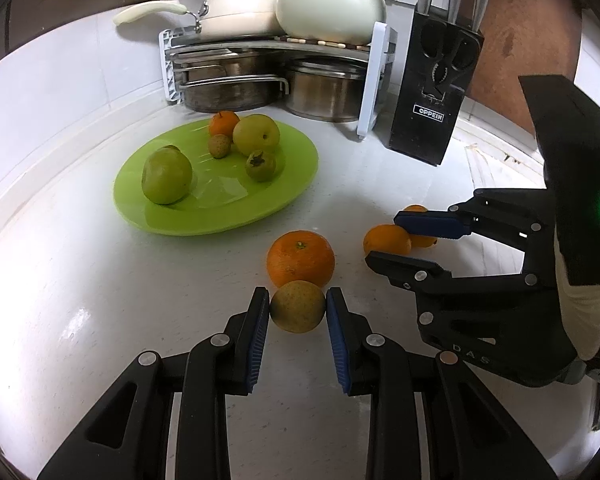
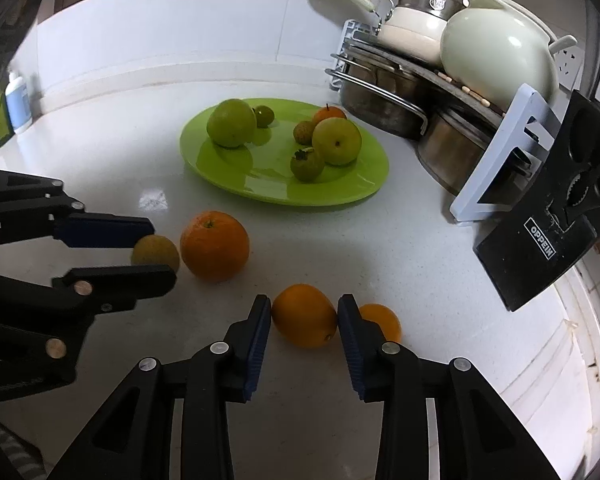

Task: Organize fruits
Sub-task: 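Grasp the second brown round fruit with the left gripper while the right grasps an orange, then carry the brown fruit and orange over the green plate and lower them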

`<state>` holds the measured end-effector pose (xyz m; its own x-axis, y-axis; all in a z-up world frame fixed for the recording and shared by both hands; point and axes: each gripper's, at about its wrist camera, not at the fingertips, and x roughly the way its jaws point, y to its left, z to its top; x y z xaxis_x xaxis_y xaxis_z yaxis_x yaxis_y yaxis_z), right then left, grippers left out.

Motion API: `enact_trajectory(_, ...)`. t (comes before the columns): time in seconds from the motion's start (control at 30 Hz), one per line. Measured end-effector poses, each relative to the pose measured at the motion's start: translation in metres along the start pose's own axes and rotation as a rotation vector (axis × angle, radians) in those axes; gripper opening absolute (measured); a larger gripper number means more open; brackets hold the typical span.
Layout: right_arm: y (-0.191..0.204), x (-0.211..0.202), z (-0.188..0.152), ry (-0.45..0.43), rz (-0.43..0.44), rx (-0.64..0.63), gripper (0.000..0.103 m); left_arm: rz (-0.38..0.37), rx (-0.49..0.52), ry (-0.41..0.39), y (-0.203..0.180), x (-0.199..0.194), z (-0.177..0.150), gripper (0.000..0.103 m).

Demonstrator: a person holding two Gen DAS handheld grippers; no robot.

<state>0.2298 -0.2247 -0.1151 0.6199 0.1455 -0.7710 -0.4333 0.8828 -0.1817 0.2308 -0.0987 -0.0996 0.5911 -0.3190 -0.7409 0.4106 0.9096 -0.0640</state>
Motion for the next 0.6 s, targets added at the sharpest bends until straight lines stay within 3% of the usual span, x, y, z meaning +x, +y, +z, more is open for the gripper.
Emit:
enact_trajectory(0.23,-0.003,-0.003,-0.001,-0.014,0.023,0.036,0.036,0.011,-0.011,-0.021,0.001,-0.007,0.002,0.029)
enact_trajectory(0.6,-0.002,-0.039,0.006,-0.079,0.008,0.080,0.035,0.004,-0.012,-0.066,0.003,-0.028,0.007,0.029)
